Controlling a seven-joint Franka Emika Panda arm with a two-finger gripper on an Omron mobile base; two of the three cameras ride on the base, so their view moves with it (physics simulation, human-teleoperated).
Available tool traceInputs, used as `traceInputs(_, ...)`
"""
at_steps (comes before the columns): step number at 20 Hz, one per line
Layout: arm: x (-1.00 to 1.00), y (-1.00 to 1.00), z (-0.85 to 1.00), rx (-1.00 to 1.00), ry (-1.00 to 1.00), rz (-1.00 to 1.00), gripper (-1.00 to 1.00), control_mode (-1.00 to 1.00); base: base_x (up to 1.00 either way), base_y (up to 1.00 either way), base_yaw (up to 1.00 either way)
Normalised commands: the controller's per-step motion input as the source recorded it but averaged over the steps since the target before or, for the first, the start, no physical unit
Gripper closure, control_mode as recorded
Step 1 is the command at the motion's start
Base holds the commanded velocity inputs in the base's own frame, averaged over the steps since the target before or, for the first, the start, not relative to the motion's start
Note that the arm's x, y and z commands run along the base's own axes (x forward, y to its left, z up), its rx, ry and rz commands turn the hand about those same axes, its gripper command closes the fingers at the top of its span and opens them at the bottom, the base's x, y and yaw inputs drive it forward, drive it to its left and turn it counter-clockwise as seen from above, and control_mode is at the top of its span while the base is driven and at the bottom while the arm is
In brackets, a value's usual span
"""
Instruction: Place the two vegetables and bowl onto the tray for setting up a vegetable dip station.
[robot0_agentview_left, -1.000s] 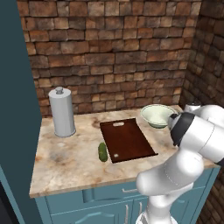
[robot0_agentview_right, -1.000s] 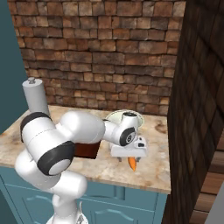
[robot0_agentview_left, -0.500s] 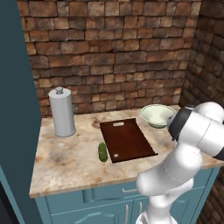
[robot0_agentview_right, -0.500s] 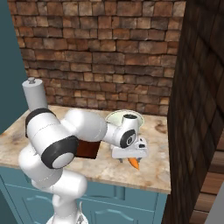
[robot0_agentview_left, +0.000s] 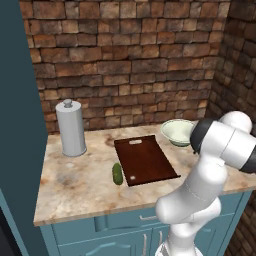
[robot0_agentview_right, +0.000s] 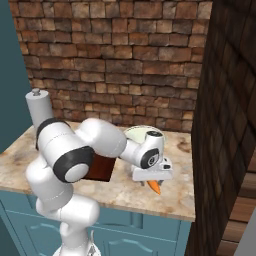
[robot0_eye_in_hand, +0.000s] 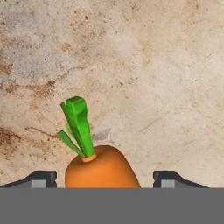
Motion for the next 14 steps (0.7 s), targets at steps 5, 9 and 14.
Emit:
traceInputs(5,0.00,-0.01,-0.07,0.00,0.00,0.03,1.00,-1.00,0.00,0.00,0.00)
traceInputs(9,0.00,0.00,0.00,0.00,0.00,0.00,1.00,-1.00,0.00,0.00,0.00)
traceInputs(14,0.00,0.02,0.19,0.00,-0.04,0.02,1.00,-1.00,0.00,0.00,0.00)
